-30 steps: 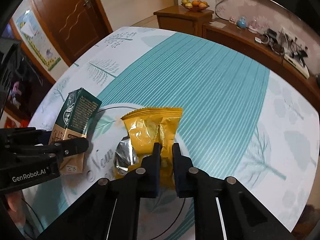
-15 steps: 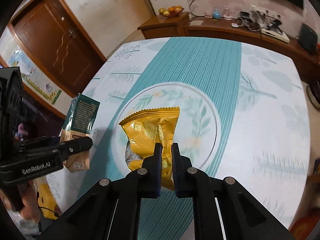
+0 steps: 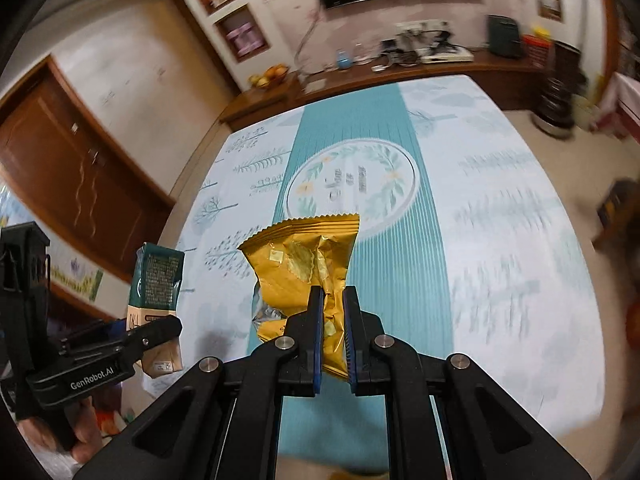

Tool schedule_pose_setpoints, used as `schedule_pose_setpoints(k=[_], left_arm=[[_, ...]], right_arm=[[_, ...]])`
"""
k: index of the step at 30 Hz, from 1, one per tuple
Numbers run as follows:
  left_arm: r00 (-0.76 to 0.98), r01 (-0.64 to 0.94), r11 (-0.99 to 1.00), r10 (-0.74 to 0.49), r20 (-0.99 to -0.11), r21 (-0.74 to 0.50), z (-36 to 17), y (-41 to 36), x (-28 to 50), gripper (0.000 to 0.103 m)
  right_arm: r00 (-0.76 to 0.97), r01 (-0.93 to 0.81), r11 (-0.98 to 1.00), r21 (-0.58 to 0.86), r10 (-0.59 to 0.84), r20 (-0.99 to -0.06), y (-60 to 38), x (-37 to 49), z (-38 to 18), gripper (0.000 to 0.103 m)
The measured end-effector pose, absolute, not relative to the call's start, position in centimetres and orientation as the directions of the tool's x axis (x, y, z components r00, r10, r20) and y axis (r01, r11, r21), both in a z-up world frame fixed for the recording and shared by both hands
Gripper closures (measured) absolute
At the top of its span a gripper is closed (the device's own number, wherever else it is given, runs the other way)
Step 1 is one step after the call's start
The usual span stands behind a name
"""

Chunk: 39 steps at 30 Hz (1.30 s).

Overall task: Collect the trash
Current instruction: 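Carry the carton and chip bag over the bin and open both tools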

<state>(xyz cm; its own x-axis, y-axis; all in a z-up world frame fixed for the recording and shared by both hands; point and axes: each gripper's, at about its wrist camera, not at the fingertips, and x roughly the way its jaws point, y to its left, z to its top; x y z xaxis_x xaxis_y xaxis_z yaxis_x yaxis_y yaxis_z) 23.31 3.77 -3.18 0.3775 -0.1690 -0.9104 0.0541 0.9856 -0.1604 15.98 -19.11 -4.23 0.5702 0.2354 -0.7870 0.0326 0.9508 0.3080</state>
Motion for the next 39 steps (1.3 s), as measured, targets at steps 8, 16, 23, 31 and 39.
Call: schedule_pose_setpoints(k=[8, 16, 23, 31, 39], left_arm=[[0.374, 0.217, 0.962, -0.240, -0.896, -0.167, -2.0, 7.3, 13.5, 0.067], [0.292, 0.285, 0.938, -0.281, -0.914, -0.197, -3.7, 7.9, 7.1, 0.067], [0.216, 0.349, 0.915, -0.291, -0.932, -0.204, -7.6, 5.7, 3.4, 0.067], [0.122, 0.379, 0.902, -0.271, -0.955, -0.207, -15.2, 2.4, -0.3, 0.067], [0.135, 0.311, 0.940, -0.189, -0.973, -0.140, -24.2, 0.3, -1.9, 0.067]], right_arm=[[0.555, 0.118, 0.949, 0.292, 0.181, -0.812, -14.6, 5.5, -4.7, 0.094], [0.464, 0.149, 0.955, 0.257, 0.162, -0.871, -12.0, -0.5, -7.6, 0.094], [0.360, 0.210, 0.946, 0.245, 0.158, -0.920, -12.7, -4.1, -13.5, 0.094], [0.251, 0.258, 0.932, 0.254, 0.189, -0.949, -14.7, -7.3, -23.9, 0.094], [0.192, 0.223, 0.939, 0.261, 0.221, -0.956, -15.4, -7.8, -35.2, 0.094]])
